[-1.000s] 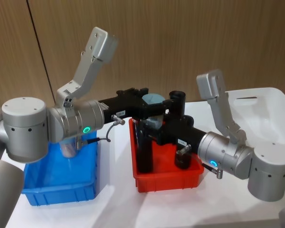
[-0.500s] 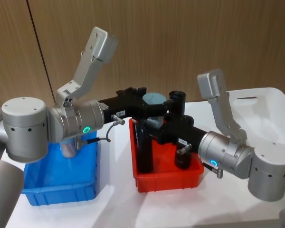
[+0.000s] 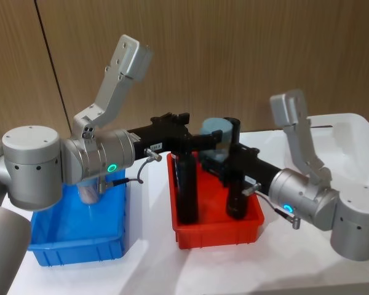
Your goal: Pick the cotton swabs from the blue box and place them into the white box.
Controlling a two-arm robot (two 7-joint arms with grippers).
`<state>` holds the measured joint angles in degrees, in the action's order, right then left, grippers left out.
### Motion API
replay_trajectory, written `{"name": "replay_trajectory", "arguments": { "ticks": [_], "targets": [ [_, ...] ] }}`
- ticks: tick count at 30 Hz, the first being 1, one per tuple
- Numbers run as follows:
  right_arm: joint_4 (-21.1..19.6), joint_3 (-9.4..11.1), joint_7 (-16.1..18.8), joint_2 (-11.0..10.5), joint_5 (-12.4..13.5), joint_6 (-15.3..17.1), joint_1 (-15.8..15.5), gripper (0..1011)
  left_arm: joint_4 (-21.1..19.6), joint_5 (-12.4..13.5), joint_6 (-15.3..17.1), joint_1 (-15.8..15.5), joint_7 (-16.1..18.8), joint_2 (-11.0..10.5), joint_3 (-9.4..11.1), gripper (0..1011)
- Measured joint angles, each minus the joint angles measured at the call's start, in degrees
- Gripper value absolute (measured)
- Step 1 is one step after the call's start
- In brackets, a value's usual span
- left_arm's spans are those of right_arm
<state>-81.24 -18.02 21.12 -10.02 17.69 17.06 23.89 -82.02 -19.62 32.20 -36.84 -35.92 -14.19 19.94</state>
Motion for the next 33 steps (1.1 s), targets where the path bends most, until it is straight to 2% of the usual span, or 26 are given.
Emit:
{"name": "replay_trajectory", "arguments": {
  "ticks": [14,33],
  "targets": [
    [2.4,2.6,-4.7,-1.7,0.2,-1.7,0.6,623,0.0,0.0,0.0,0.0,0.0,0.0,0.0,1004],
    [5.6,6.3,-11.2,-3.8,-1.3,-4.6,2.5,623,0.0,0.0,0.0,0.0,0.0,0.0,0.0,1004]
  ]
}}
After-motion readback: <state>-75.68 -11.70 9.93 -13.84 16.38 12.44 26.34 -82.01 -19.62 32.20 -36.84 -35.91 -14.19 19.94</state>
